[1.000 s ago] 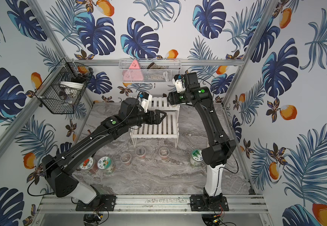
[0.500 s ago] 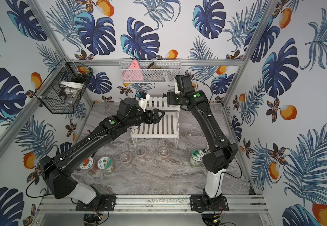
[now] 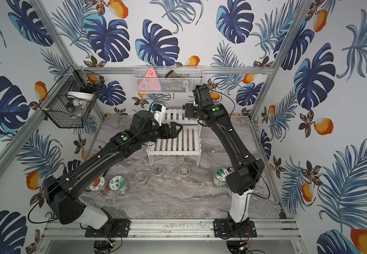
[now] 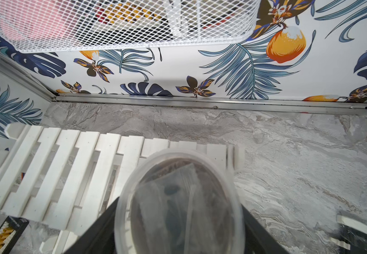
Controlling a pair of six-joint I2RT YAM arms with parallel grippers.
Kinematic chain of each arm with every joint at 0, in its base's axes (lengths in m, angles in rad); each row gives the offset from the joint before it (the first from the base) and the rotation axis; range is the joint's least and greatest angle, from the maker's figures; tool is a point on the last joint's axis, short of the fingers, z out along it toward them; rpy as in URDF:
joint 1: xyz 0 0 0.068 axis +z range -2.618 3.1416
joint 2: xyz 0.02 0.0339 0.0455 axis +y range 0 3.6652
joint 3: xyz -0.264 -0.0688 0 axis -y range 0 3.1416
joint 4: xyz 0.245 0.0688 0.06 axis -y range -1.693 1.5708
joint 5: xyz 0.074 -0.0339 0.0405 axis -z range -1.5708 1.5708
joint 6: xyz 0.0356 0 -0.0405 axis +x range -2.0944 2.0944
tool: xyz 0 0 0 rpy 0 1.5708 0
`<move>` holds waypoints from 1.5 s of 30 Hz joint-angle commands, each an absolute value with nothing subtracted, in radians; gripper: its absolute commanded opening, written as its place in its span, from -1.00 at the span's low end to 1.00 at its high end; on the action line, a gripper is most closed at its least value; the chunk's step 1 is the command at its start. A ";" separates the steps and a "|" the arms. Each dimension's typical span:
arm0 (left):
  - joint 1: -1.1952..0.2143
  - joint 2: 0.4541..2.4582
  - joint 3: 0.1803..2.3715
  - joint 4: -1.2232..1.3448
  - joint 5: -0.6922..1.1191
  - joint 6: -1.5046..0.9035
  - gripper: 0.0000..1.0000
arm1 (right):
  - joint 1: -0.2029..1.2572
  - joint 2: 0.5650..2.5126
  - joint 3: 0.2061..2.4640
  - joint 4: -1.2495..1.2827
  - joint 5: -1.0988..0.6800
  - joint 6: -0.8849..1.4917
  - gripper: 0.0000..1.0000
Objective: Place the seed container on the shelf
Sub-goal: Place the seed jar on the shelf.
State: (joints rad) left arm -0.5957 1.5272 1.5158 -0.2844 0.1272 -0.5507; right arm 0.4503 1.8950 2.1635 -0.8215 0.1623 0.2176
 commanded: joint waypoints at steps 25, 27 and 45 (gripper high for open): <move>-0.592 1.527 1.514 -0.252 0.153 -0.567 0.98 | 0.449 1.876 2.149 -0.807 0.204 0.223 0.56; -0.592 1.527 1.516 -0.252 0.153 -0.566 0.98 | 0.448 1.877 2.154 -0.808 0.200 0.224 0.57; -0.592 1.520 1.515 -0.250 0.160 -0.572 0.98 | 0.448 1.868 2.171 -0.831 0.191 0.221 0.55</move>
State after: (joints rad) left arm -0.5949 1.5280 1.5120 -0.2771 0.1532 -0.5751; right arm 0.4469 1.8771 2.1624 -0.8112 0.1844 0.2237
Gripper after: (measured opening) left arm 0.989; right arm 0.781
